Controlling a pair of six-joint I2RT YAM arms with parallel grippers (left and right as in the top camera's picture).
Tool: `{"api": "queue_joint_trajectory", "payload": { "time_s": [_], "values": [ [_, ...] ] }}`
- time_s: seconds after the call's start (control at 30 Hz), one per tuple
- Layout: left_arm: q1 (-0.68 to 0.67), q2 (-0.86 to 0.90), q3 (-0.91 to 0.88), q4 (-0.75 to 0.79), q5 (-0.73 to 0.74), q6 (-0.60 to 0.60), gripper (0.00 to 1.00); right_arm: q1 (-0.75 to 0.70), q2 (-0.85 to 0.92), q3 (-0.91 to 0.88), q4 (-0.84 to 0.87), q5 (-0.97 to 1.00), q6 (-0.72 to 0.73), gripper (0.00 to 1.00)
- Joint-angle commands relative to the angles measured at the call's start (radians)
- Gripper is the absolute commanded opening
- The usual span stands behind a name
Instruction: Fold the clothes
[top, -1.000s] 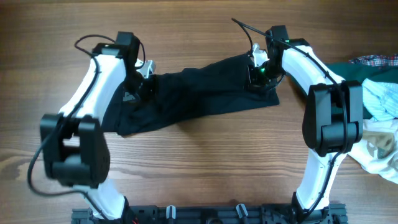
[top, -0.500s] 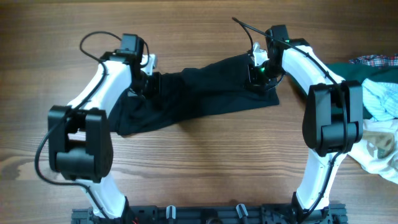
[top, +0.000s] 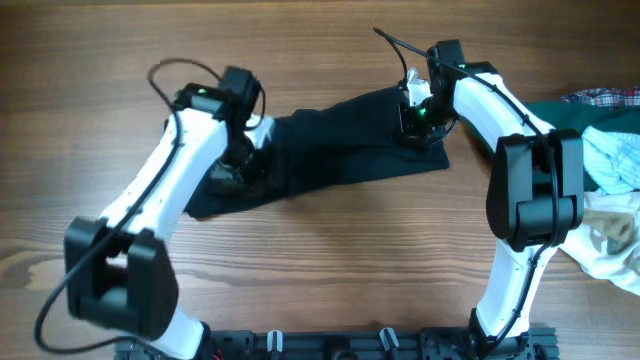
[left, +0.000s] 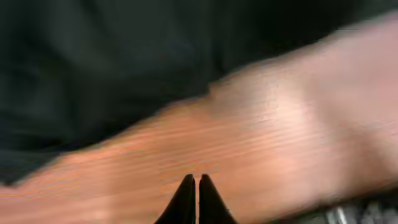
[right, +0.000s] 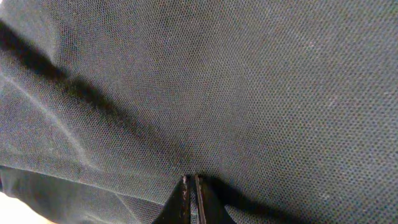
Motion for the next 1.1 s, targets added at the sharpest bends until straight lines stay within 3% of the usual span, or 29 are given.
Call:
{"api": "queue_joint_trajectory", "payload": {
  "time_s": [0.0, 0.3, 0.4, 0.53, 0.67, 0.77, 0.9, 1.07],
  "values": [
    [0.062, -0.001, 0.011, 0.126, -0.206, -0.087, 0.04, 0.001, 0.002, 0.005, 0.002, 0.011, 0.009, 0.04],
    [0.18, 0.28, -0.034, 0.366, -0.239, -0.08, 0.04, 0.0, 0.002, 0.005, -0.009, 0.016, 0.014, 0.05],
    [0.25, 0.372, -0.034, 0.402, -0.365, -0.184, 0.04, 0.0, 0.002, 0.005, -0.009, 0.083, 0.063, 0.04],
    [0.363, 0.399, -0.033, 0.418, -0.372, -0.286, 0.04, 0.0, 0.002, 0.005, 0.023, 0.177, 0.063, 0.04],
    [0.43, 0.399, -0.033, 0.424, -0.347, -0.271, 0.04, 0.0, 0.002, 0.005, 0.087, 0.21, 0.064, 0.05],
    [0.422, 0.398, -0.033, 0.427, -0.25, -0.174, 0.04, 0.0, -0.002, 0.018, 0.095, 0.122, 0.001, 0.05],
    [0.381, 0.395, -0.033, 0.409, -0.251, -0.153, 0.04, 0.002, -0.106, 0.073, 0.086, -0.048, -0.041, 0.05],
    [0.366, 0.373, -0.033, 0.377, -0.251, -0.153, 0.04, 0.014, -0.217, 0.077, 0.03, -0.086, -0.041, 0.04]
  ]
}}
